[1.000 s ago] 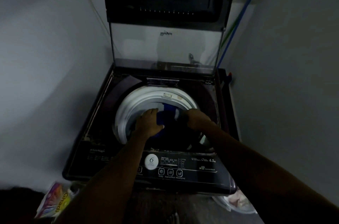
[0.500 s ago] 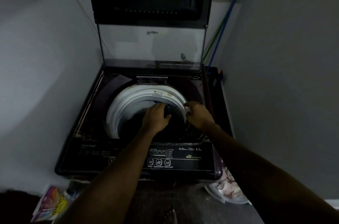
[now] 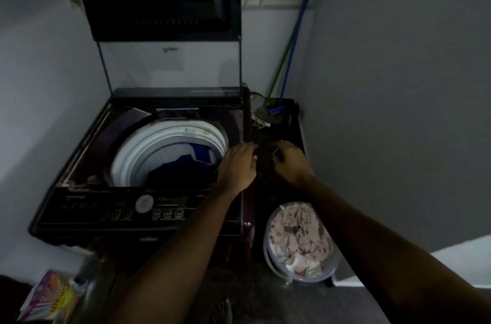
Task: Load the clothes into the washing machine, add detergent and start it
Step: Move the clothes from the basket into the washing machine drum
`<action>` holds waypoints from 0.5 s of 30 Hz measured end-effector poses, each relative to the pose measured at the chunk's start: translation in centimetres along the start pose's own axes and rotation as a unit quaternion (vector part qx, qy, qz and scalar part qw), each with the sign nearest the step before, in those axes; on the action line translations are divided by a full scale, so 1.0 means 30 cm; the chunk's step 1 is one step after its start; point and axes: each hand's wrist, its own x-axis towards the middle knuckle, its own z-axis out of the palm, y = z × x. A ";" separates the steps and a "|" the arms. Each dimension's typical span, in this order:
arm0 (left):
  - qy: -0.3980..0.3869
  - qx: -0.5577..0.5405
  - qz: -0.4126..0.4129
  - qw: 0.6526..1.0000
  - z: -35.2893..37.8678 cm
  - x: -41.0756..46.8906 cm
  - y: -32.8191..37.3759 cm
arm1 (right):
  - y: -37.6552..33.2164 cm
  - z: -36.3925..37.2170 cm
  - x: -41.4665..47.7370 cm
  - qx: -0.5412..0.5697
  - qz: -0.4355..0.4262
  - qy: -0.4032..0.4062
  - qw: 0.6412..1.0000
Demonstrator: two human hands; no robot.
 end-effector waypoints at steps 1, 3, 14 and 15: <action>-0.005 0.011 0.001 1.000 0.029 -0.011 0.044 | 0.044 -0.023 -0.027 -0.011 0.001 -0.003 1.000; -0.007 0.031 0.000 1.000 0.089 -0.034 0.133 | 0.132 -0.067 -0.085 -0.030 -0.004 -0.014 0.999; -0.061 0.053 -0.022 0.996 0.319 -0.207 0.452 | 0.460 -0.167 -0.403 -0.028 0.002 -0.038 0.999; -0.068 0.058 -0.024 0.996 0.337 -0.216 0.460 | 0.478 -0.163 -0.423 -0.028 0.006 -0.041 0.999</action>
